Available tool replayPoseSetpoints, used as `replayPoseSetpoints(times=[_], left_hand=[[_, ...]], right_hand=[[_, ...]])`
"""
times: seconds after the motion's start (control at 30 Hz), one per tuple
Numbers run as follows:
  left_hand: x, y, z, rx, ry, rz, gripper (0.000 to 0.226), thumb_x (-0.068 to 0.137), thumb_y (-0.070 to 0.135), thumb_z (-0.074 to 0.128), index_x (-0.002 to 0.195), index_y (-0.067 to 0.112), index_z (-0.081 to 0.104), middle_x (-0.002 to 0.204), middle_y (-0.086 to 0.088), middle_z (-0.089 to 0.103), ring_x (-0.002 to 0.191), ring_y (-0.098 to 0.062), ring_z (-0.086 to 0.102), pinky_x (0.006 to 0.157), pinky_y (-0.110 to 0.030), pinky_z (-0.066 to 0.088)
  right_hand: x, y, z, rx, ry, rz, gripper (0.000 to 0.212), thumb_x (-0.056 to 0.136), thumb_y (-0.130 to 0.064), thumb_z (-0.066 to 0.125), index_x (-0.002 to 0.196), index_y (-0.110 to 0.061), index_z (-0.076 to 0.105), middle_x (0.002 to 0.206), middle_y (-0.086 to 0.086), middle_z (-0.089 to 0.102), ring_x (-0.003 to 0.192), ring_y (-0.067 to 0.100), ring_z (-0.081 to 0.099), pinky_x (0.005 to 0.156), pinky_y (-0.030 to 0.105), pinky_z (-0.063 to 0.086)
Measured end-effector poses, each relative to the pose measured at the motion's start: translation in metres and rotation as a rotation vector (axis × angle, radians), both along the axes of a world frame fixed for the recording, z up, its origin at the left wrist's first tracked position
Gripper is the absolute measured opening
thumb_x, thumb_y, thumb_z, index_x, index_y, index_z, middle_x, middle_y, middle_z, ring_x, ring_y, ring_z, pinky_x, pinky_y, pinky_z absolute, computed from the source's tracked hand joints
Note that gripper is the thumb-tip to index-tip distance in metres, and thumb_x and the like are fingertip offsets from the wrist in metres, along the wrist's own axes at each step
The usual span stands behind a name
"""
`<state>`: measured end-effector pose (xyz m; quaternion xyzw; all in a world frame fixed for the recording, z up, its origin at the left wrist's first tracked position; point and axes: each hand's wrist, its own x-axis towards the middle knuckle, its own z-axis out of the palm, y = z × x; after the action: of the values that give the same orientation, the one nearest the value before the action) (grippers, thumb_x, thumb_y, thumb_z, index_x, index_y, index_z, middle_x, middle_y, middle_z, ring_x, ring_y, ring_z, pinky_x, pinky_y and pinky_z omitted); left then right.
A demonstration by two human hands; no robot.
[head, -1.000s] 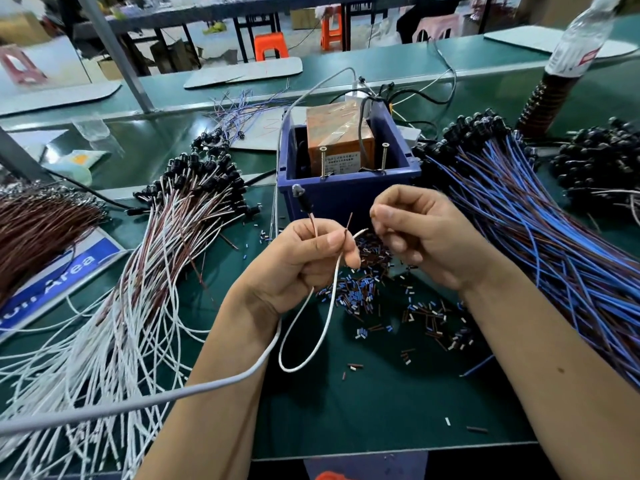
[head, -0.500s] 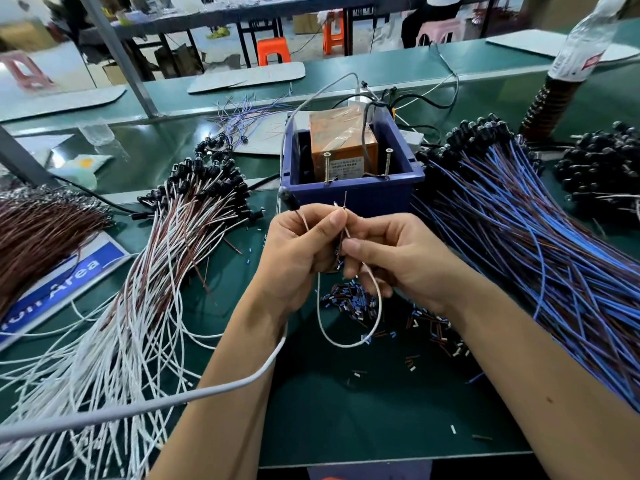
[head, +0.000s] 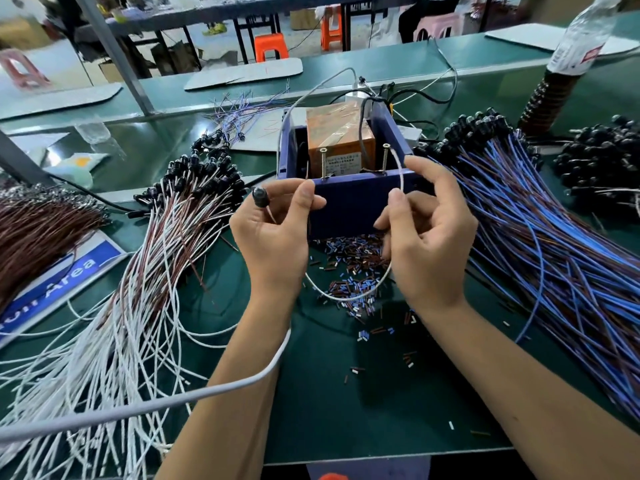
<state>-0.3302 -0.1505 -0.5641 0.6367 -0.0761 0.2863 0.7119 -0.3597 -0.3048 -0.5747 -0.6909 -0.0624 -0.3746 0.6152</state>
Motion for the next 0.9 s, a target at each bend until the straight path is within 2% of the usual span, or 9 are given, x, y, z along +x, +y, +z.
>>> replayPoseSetpoints(times=[0.13, 0.3, 0.43, 0.5, 0.6, 0.63, 0.77, 0.9], left_hand=[[0.004, -0.006, -0.001, 0.127, -0.038, 0.196, 0.008, 0.093, 0.01, 0.074, 0.087, 0.013, 0.073, 0.072, 0.0, 0.074, 0.068, -0.018, 0.073, 0.07, -0.027, 0.055], [0.002, -0.01, 0.0, 0.245, -0.078, 0.277, 0.005, 0.094, 0.009, 0.072, 0.093, 0.009, 0.077, 0.072, 0.006, 0.072, 0.068, -0.004, 0.066, 0.07, -0.013, 0.047], [0.002, -0.009, 0.0, 0.257, -0.082, 0.277, 0.01, 0.094, 0.009, 0.072, 0.097, 0.003, 0.079, 0.073, 0.005, 0.072, 0.068, -0.001, 0.065, 0.069, -0.011, 0.045], [0.001, -0.009, 0.001, 0.261, -0.087, 0.269, 0.011, 0.093, 0.009, 0.073, 0.098, 0.003, 0.08, 0.074, 0.003, 0.073, 0.068, 0.001, 0.065, 0.069, -0.01, 0.045], [0.001, -0.01, 0.002, 0.268, -0.091, 0.252, 0.01, 0.092, 0.008, 0.074, 0.097, 0.003, 0.08, 0.073, 0.003, 0.073, 0.062, 0.004, 0.06, 0.066, -0.008, 0.042], [0.001, -0.011, 0.002, 0.269, -0.094, 0.251, 0.009, 0.091, 0.007, 0.074, 0.094, 0.003, 0.081, 0.07, 0.006, 0.071, 0.058, 0.006, 0.056, 0.063, -0.006, 0.038], [0.002, -0.011, 0.001, 0.27, -0.1, 0.253, 0.008, 0.089, 0.006, 0.074, 0.089, 0.003, 0.081, 0.064, 0.014, 0.064, 0.052, 0.005, 0.047, 0.058, -0.005, 0.032], [0.003, -0.011, 0.001, 0.283, -0.102, 0.254, 0.007, 0.088, 0.004, 0.074, 0.087, 0.003, 0.081, 0.061, 0.02, 0.06, 0.051, 0.006, 0.047, 0.059, -0.005, 0.031]], right_hand=[[0.005, -0.004, -0.002, -0.076, 0.031, -0.18, 0.037, 0.104, -0.018, 0.055, 0.14, -0.009, 0.063, 0.07, -0.004, 0.072, 0.051, 0.012, 0.064, 0.056, 0.038, 0.056], [0.006, -0.005, -0.002, -0.147, 0.032, -0.192, 0.035, 0.104, -0.014, 0.056, 0.137, -0.008, 0.067, 0.071, -0.004, 0.073, 0.051, 0.006, 0.064, 0.055, 0.026, 0.055], [0.005, -0.003, -0.002, -0.199, 0.003, -0.22, 0.036, 0.102, -0.009, 0.058, 0.137, -0.004, 0.067, 0.07, -0.006, 0.071, 0.056, 0.003, 0.066, 0.058, 0.016, 0.052], [0.005, -0.001, -0.002, -0.224, -0.009, -0.223, 0.036, 0.102, -0.008, 0.059, 0.137, -0.004, 0.066, 0.068, -0.006, 0.07, 0.056, 0.006, 0.066, 0.057, 0.021, 0.055], [0.006, -0.001, -0.002, -0.257, -0.013, -0.221, 0.036, 0.102, -0.009, 0.058, 0.136, -0.005, 0.066, 0.068, 0.001, 0.071, 0.054, 0.017, 0.065, 0.056, 0.041, 0.055], [0.006, -0.002, -0.002, -0.274, -0.018, -0.226, 0.036, 0.102, -0.009, 0.057, 0.136, -0.004, 0.067, 0.067, 0.002, 0.071, 0.053, 0.02, 0.065, 0.055, 0.045, 0.054], [0.006, -0.002, -0.002, -0.303, -0.021, -0.227, 0.036, 0.102, -0.008, 0.056, 0.135, -0.002, 0.067, 0.064, 0.008, 0.069, 0.053, 0.028, 0.065, 0.055, 0.048, 0.053], [0.007, -0.002, -0.002, -0.304, -0.023, -0.229, 0.034, 0.102, -0.007, 0.056, 0.134, -0.002, 0.068, 0.066, 0.006, 0.07, 0.054, 0.024, 0.066, 0.054, 0.047, 0.053]])
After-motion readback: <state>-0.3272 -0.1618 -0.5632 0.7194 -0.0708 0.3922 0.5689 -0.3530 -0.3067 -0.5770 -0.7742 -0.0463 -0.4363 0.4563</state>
